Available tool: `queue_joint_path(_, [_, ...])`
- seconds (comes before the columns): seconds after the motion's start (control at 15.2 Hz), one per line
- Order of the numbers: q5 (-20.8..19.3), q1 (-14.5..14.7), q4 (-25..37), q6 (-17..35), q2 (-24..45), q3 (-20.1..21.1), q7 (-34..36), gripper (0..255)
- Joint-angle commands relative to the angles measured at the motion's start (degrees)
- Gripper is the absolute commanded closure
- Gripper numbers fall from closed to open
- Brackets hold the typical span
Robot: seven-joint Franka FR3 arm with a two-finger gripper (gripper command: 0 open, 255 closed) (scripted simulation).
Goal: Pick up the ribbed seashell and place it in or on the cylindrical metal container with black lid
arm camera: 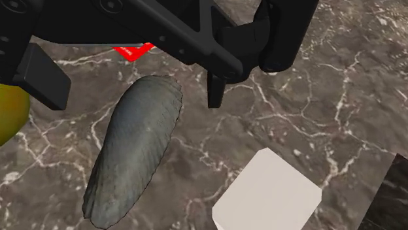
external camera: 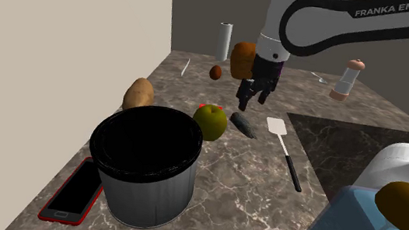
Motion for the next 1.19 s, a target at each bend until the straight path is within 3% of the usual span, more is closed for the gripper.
queue_joint_path(0.0, [0.34,-0.50,-0.61,2.90,2.57,1.25,2.98,0])
queue_joint_path(0.53, [0.45,-0.53,-4.85,9.46,4.90,1.63,3.04,0])
queue_joint_path(0.99, [0.45,-0.52,-4.85,9.45,4.89,1.63,3.04,0])
queue_joint_path(1.06, [0.45,-0.52,-4.85,9.45,4.89,1.63,3.04,255])
queue_joint_path(1.12, [0.45,-0.52,-4.85,9.45,4.89,1.63,3.04,255])
